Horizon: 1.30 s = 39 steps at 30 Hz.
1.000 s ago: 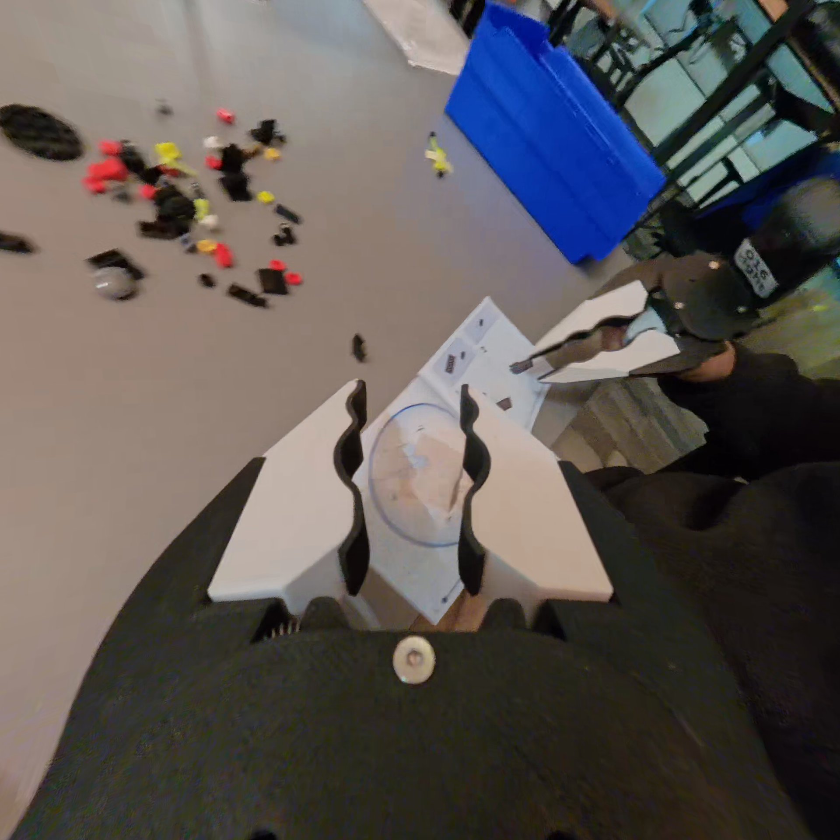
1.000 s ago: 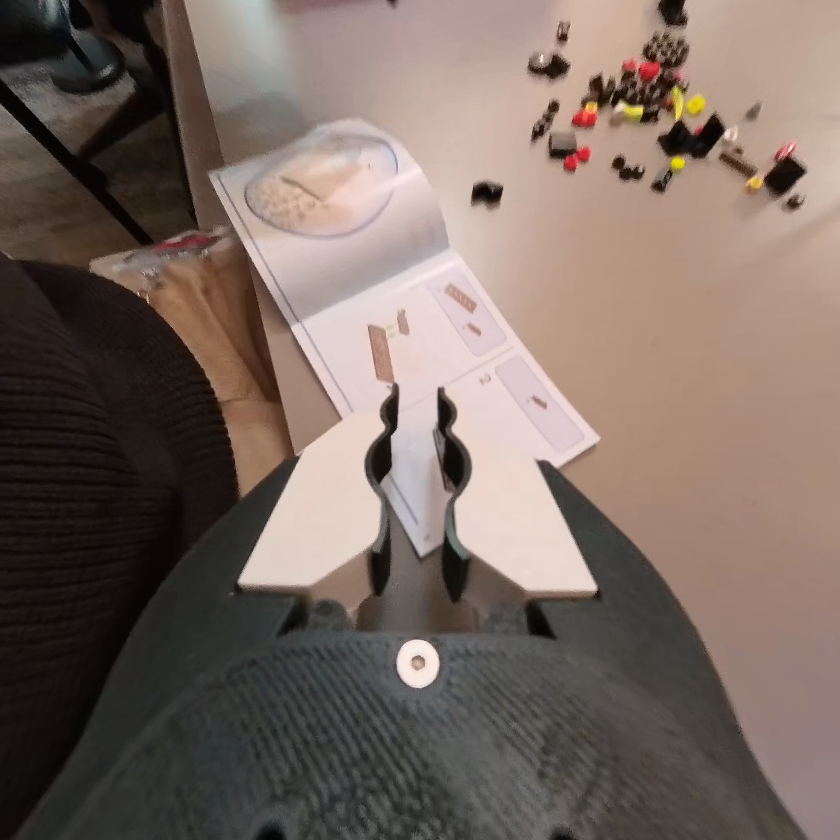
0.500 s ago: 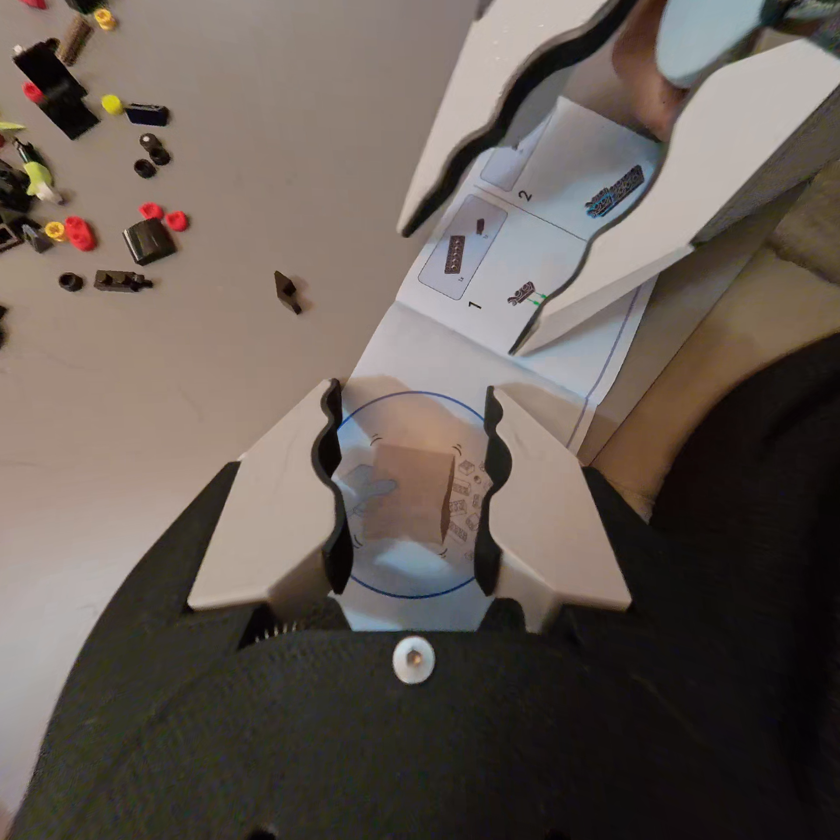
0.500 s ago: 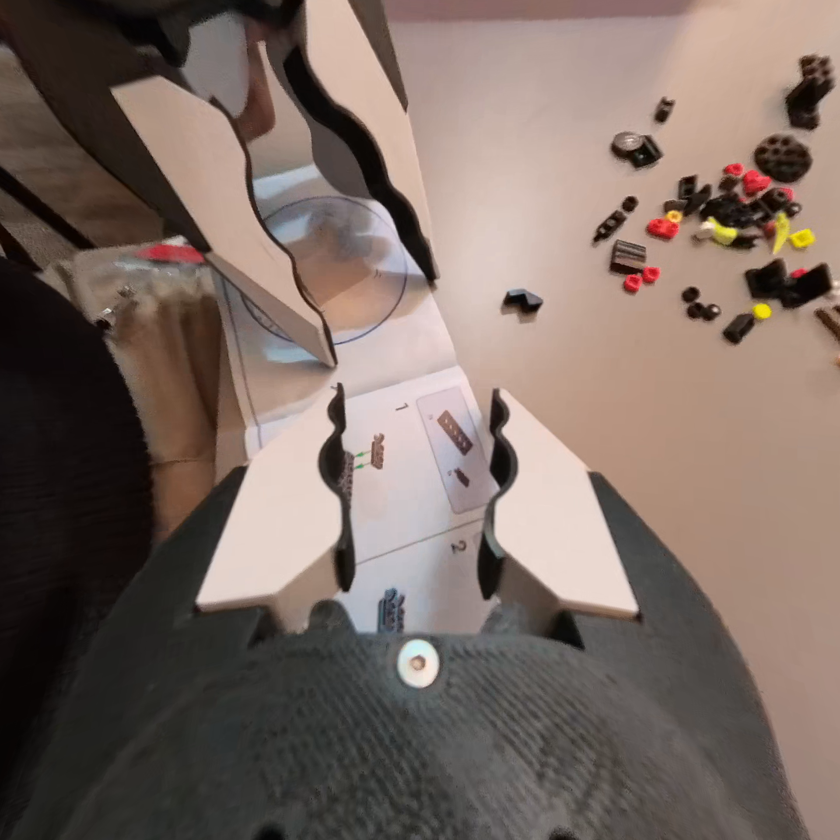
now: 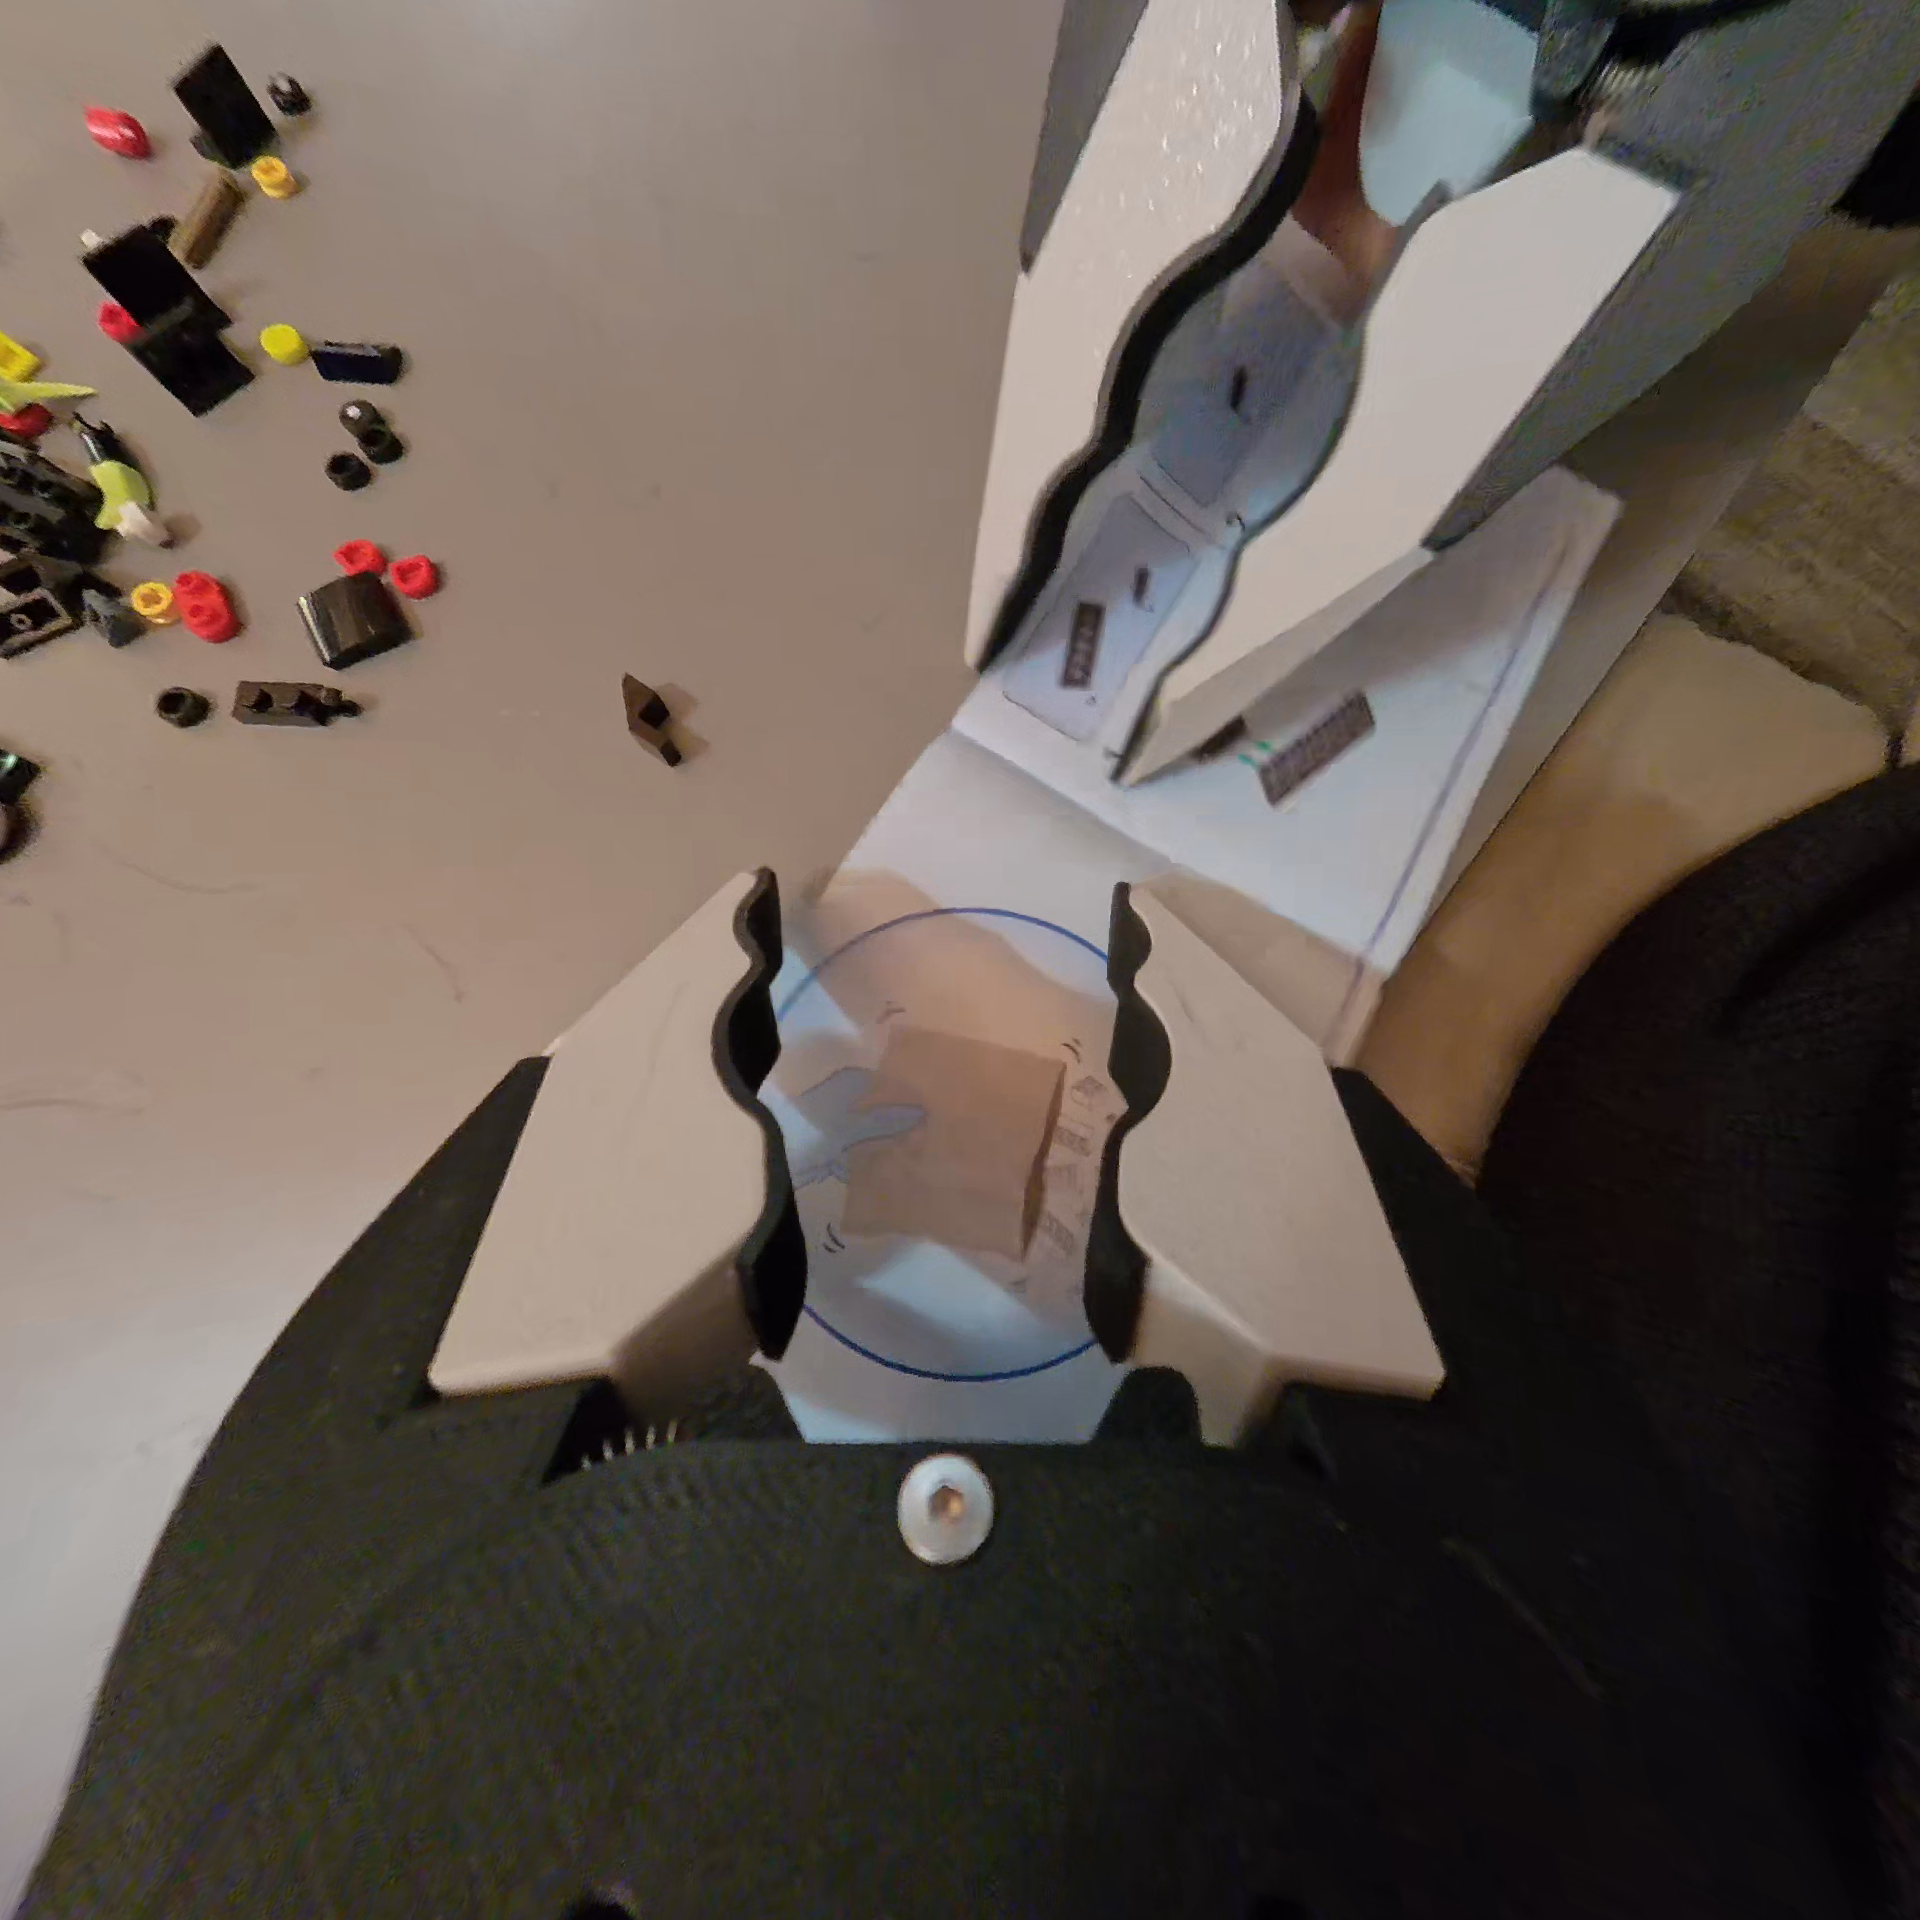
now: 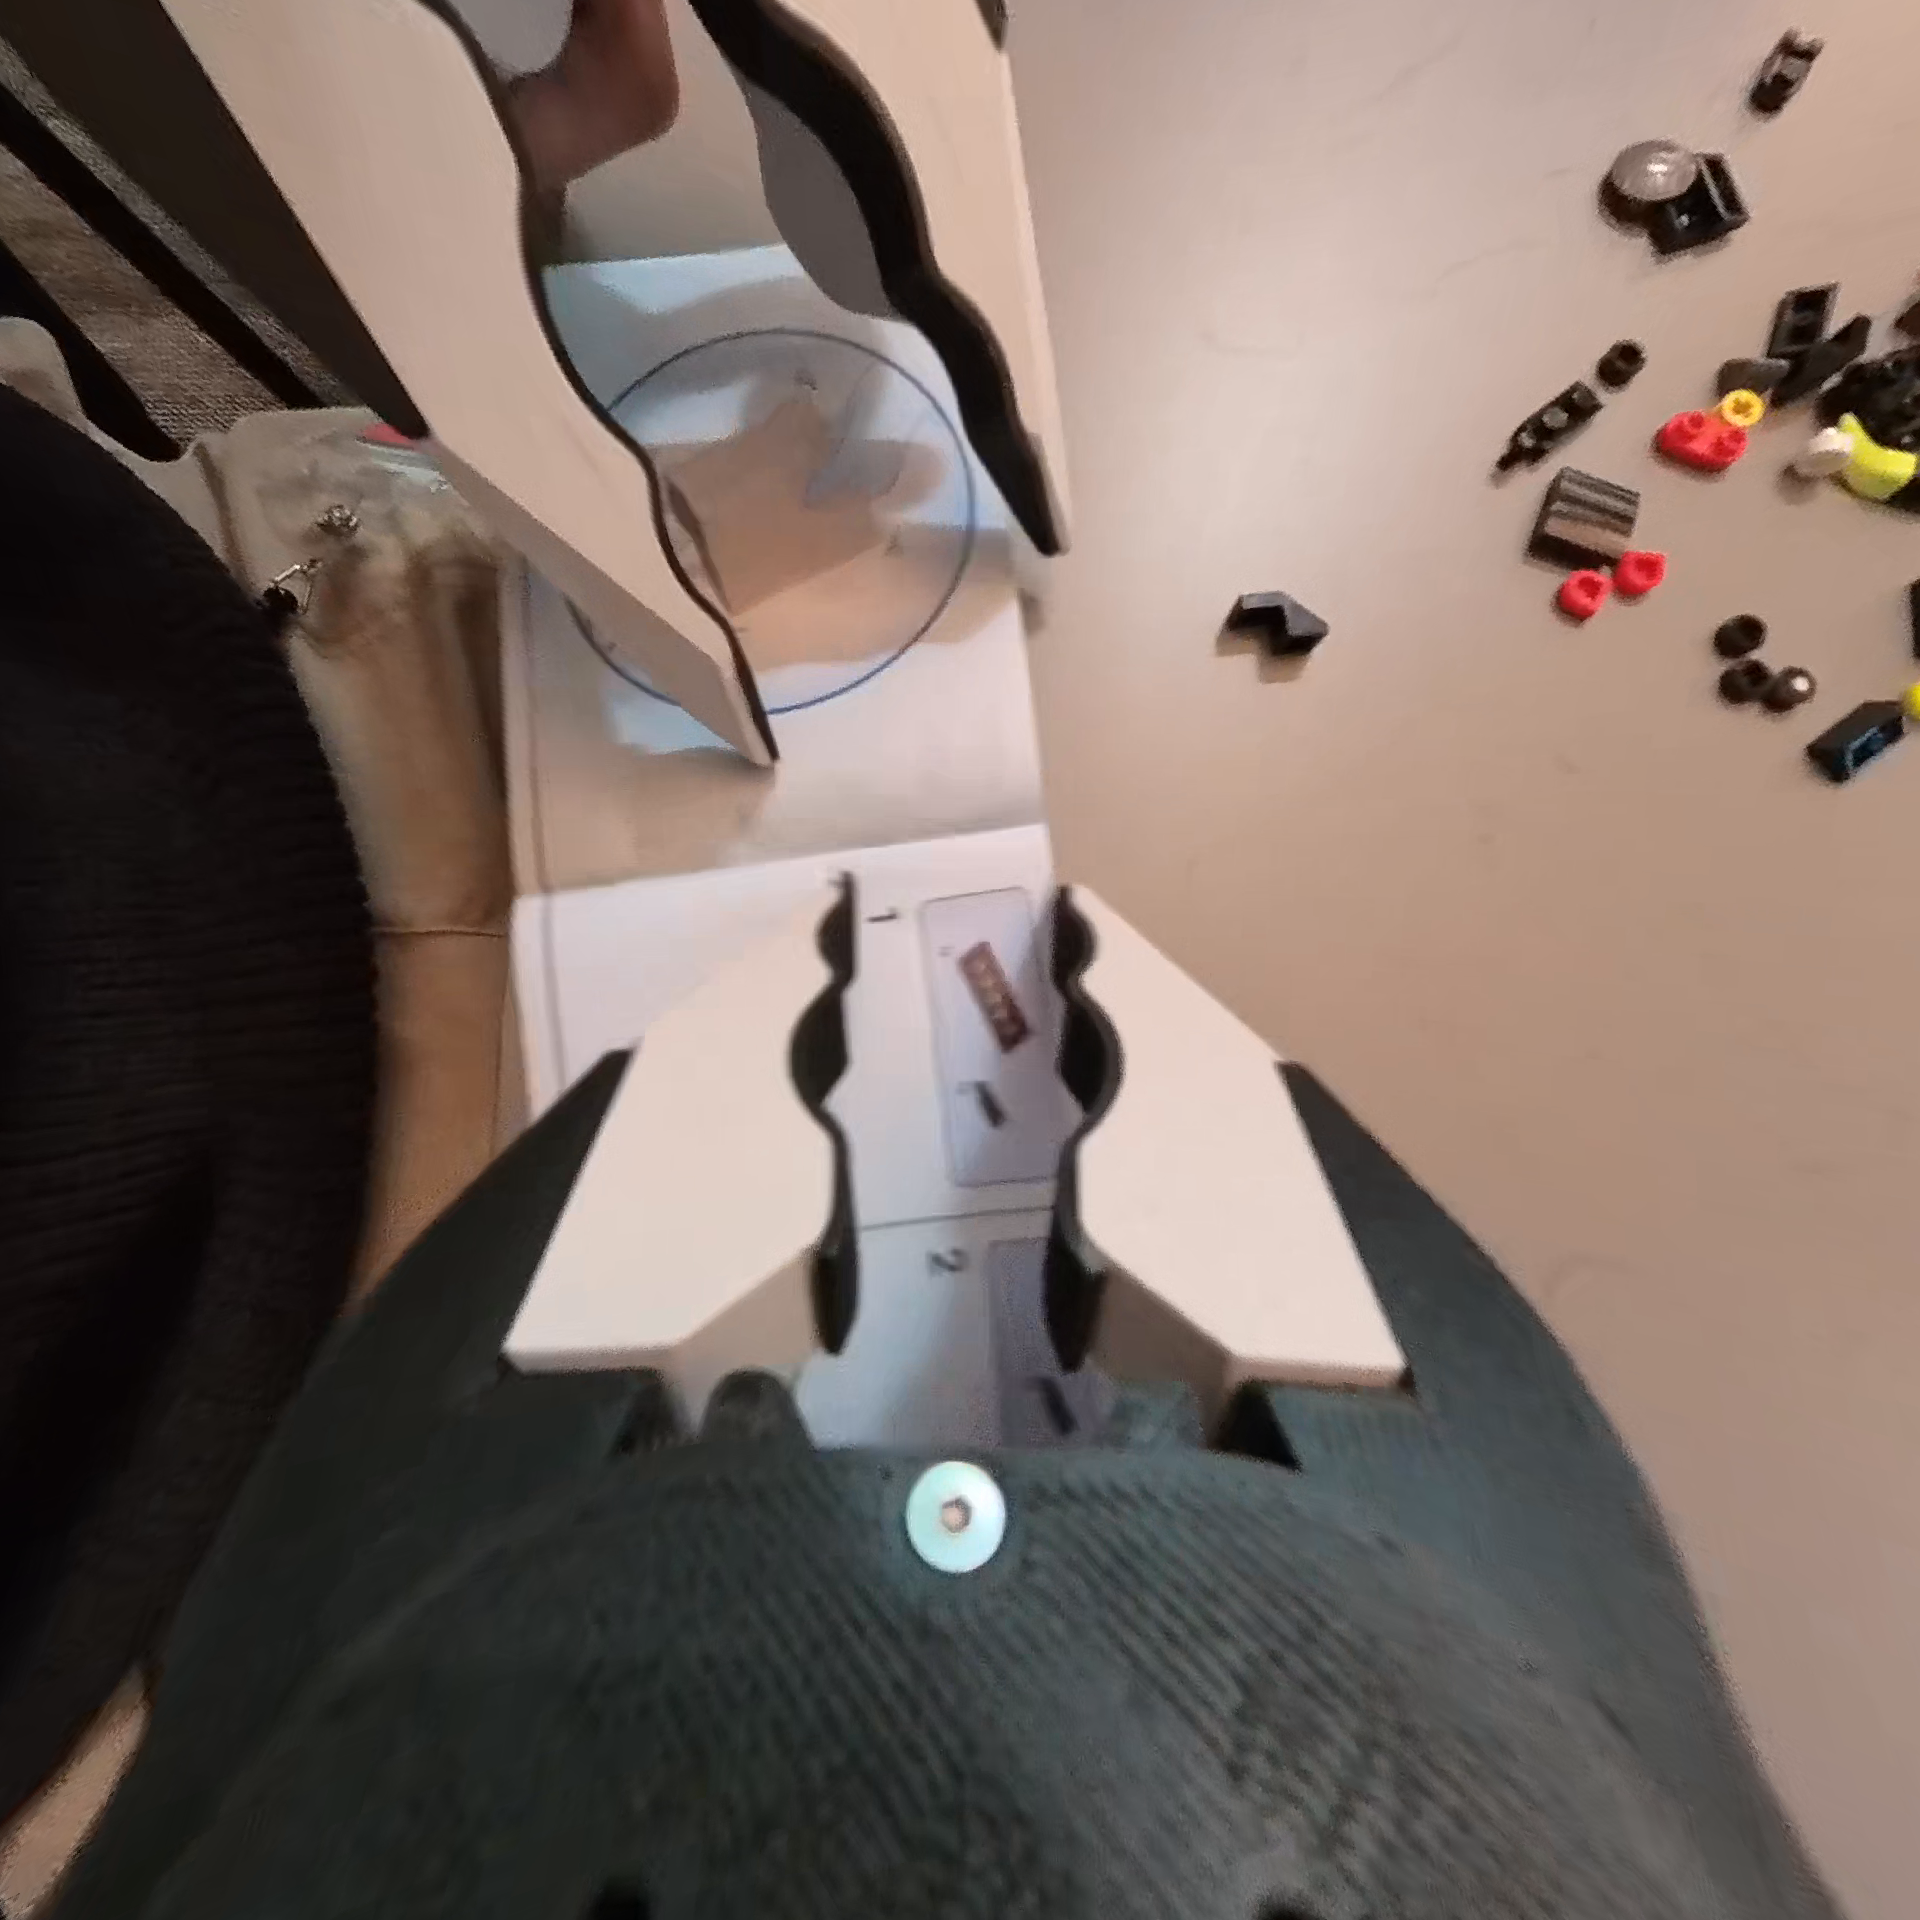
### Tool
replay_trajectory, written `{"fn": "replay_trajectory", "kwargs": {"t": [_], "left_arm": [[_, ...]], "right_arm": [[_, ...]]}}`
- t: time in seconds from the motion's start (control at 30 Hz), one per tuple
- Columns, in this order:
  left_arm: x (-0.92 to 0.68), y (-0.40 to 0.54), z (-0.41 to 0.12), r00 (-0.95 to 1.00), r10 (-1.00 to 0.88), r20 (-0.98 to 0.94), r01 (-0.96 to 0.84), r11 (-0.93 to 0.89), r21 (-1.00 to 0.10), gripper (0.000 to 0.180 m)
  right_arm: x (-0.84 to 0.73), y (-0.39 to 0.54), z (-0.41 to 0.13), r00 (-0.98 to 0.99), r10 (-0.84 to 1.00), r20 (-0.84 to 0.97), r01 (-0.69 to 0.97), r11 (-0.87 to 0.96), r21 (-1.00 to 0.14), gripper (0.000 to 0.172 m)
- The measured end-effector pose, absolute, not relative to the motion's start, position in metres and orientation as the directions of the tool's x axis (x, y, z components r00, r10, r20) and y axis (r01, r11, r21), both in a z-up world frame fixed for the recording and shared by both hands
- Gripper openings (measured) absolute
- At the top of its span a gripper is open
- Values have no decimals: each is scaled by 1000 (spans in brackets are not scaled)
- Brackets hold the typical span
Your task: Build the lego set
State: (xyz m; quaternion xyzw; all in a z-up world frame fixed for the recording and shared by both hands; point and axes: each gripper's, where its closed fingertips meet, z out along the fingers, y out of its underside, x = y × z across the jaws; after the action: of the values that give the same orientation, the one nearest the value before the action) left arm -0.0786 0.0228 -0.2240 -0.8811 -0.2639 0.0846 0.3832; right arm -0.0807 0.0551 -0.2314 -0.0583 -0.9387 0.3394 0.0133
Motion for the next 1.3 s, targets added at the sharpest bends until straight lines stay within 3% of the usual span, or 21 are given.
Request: {"fn": "replay_trajectory", "kwargs": {"t": [0.1, 0.23, 0.5, 0.63, 0.8, 0.93, 1.0, 1.23, 1.3], "left_arm": [[-81, 24, -215, 836, 541, 91, 412, -511, -754, 61], [-78, 23, -218, 833, 532, 151, 451, -494, -743, 64], [-53, 38, -221, 906, 401, 134, 362, -571, -737, 77], [-49, 37, -233, 921, 384, 64, 317, -644, -696, 76], [-41, 40, -232, 936, 341, 83, 299, -651, -697, 58], [-36, 41, -229, 949, 306, 75, 269, -660, -701, 37], [-35, 43, -225, 953, 291, 79, 257, -650, -715, 21], [-29, 52, -201, 957, 241, 163, 272, -540, -796, 10], [-24, 56, -189, 967, 198, 160, 240, -493, -837, 6]], "right_arm": [[-83, 60, -231, -989, 133, -64, 143, 753, -642, 2], [-83, 62, -231, -978, 158, -133, 207, 736, -645, 2], [-64, 61, -231, -989, 100, -109, 147, 748, -647, 1], [-60, 63, -231, -990, 97, -100, 139, 747, -650, 5], [-54, 60, -227, -994, 89, -69, 112, 735, -669, 41], [-49, 58, -228, -994, 84, -66, 107, 744, -660, 54], [-46, 57, -227, -994, 81, -79, 113, 736, -667, 58], [-37, 55, -225, -978, 44, -203, 175, 701, -692, 62], [-29, 56, -223, -962, 10, -272, 203, 694, -691, 53]]}}
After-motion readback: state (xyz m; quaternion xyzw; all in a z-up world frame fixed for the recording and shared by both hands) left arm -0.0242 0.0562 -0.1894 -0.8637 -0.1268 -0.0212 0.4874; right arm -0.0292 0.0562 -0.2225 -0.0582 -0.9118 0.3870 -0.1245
